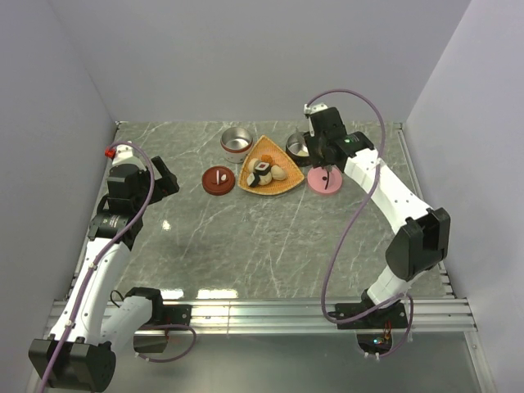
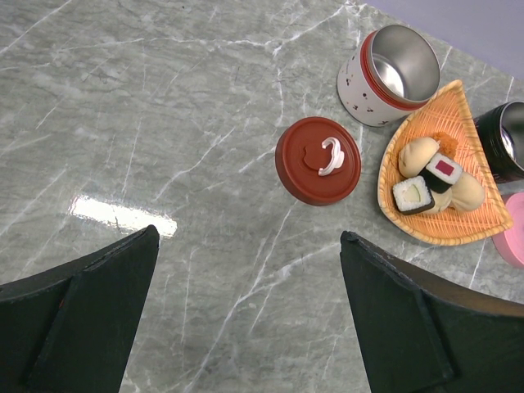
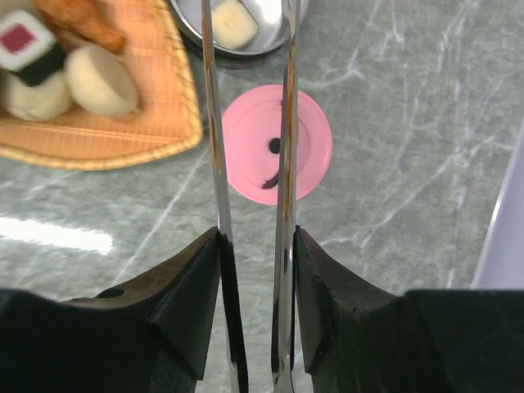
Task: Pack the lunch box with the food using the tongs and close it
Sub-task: Place the food into the lunch box, then pick up the food using the clamp, then place the food into the lunch box, then pick up the food using the clamp
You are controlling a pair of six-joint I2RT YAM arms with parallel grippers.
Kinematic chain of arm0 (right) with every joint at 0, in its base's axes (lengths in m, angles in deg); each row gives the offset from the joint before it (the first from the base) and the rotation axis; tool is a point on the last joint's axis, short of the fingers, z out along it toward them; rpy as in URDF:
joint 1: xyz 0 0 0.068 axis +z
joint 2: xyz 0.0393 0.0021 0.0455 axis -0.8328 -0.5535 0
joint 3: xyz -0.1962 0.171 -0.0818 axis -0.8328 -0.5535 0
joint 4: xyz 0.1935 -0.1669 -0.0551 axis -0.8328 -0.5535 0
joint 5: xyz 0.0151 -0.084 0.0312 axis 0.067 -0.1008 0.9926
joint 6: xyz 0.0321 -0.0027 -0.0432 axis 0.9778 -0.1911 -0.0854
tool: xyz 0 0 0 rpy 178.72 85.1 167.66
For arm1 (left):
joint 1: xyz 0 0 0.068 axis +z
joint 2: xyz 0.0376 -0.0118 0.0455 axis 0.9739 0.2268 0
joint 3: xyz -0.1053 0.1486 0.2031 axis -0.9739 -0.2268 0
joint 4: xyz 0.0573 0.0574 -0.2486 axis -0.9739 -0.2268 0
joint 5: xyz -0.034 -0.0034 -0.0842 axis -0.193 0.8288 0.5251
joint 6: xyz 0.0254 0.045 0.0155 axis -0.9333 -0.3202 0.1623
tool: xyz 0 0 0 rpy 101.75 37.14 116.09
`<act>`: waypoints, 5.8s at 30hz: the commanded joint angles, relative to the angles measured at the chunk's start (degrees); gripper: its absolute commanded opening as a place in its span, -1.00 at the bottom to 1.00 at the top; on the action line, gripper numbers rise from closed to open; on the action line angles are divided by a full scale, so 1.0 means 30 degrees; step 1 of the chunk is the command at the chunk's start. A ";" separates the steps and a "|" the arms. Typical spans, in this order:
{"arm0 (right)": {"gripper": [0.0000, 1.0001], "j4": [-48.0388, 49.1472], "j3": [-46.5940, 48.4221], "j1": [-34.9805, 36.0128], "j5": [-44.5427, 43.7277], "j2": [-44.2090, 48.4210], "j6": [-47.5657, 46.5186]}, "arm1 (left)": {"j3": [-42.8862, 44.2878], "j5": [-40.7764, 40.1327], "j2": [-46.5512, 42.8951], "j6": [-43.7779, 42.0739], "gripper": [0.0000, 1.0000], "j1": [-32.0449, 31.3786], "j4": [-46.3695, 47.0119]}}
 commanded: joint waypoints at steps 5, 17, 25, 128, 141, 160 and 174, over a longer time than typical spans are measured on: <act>-0.08 0.0149 -0.0530 0.0961 0.3424 0.3347 0.2221 | -0.0098 0.0386 -0.0369 -0.0024 0.99 0.0104 0.0656; -0.08 0.0589 -0.4221 0.3978 0.6038 0.6398 0.4748 | -0.0391 0.0738 -0.0281 0.0211 0.99 0.0104 0.0773; -0.09 0.0852 -0.5454 0.4682 0.6333 0.6342 0.5833 | -0.0509 0.0796 -0.0427 0.0240 0.99 0.0104 0.0773; -0.06 0.1819 0.0405 -0.2758 0.4222 0.0128 0.3695 | -0.0655 0.0386 -0.0955 -0.0023 0.99 0.0104 0.0568; -0.07 0.1672 -0.0237 -0.2466 0.5627 0.1738 0.3900 | -0.0714 0.0533 -0.0867 0.0094 0.99 0.0104 0.0627; -0.04 0.3401 -0.4429 0.0991 0.8588 0.3499 0.4077 | -0.0889 0.0767 -0.0721 0.0241 0.99 0.0104 0.0686; 0.00 0.3547 -0.4868 0.0991 0.7709 0.2093 0.2261 | -0.0802 0.0533 -0.0779 0.0270 0.99 0.0075 0.0568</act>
